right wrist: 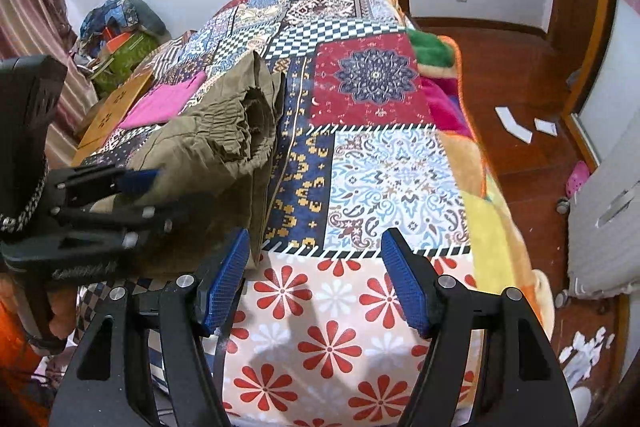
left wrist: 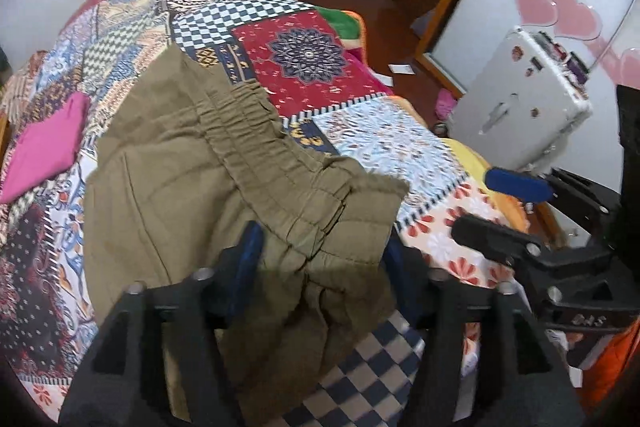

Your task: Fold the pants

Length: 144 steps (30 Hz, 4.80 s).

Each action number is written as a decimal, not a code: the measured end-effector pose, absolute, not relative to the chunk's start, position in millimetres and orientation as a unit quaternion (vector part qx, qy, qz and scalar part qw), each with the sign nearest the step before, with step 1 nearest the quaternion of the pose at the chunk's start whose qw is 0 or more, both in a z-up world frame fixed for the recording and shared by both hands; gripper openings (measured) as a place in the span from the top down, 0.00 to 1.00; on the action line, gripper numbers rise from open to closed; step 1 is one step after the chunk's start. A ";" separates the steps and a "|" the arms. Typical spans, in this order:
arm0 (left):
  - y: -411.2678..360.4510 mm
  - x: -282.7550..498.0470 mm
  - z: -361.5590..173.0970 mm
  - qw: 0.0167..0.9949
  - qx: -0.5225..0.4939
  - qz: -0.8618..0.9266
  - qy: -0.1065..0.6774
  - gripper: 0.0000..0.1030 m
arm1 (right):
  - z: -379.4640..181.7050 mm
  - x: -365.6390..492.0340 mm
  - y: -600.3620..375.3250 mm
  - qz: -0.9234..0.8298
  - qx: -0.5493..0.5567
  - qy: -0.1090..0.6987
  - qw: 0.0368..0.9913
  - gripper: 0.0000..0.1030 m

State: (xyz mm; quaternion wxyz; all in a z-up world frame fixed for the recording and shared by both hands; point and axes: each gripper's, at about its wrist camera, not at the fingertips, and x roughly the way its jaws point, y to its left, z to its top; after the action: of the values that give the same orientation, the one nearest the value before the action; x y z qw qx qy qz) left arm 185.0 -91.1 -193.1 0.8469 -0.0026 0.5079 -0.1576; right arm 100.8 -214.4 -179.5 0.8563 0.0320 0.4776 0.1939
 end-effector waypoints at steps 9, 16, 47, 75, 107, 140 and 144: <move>-35.9 166.5 -150.9 0.882 -0.025 -0.122 0.454 0.23 | -154.7 102.8 -196.8 0.223 0.026 0.439 0.870 0.36; 46.9 203.9 -176.4 0.886 -0.031 0.006 0.463 0.16 | -168.6 115.3 -155.0 0.251 0.018 0.442 0.861 0.36; 87.9 246.1 -261.9 0.853 -0.062 -0.015 0.519 0.26 | -257.8 202.2 -172.0 0.187 -0.056 0.489 0.850 0.29; 121.5 203.3 -209.0 0.880 -0.117 0.038 0.458 0.30 | -201.4 248.0 -170.9 0.130 -0.137 0.391 0.901 0.14; 163.5 230.1 -227.1 0.864 -0.150 0.042 0.479 0.05 | -235.7 215.2 -192.1 0.208 0.087 0.444 0.867 0.11; 126.9 260.5 -260.5 0.845 -0.174 0.003 0.506 0.21 | -265.6 242.0 -143.3 0.279 0.103 0.478 0.827 0.33; 128.6 255.2 -251.7 0.849 -0.176 0.002 0.498 0.27 | -258.0 232.7 -142.6 0.274 0.086 0.465 0.838 0.38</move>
State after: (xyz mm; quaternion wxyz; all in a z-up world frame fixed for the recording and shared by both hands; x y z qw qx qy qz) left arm 255.2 128.6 -251.7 0.8494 -0.1762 0.4976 0.0025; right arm 232.7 -142.6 -258.0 0.8377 0.0857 0.4648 0.2736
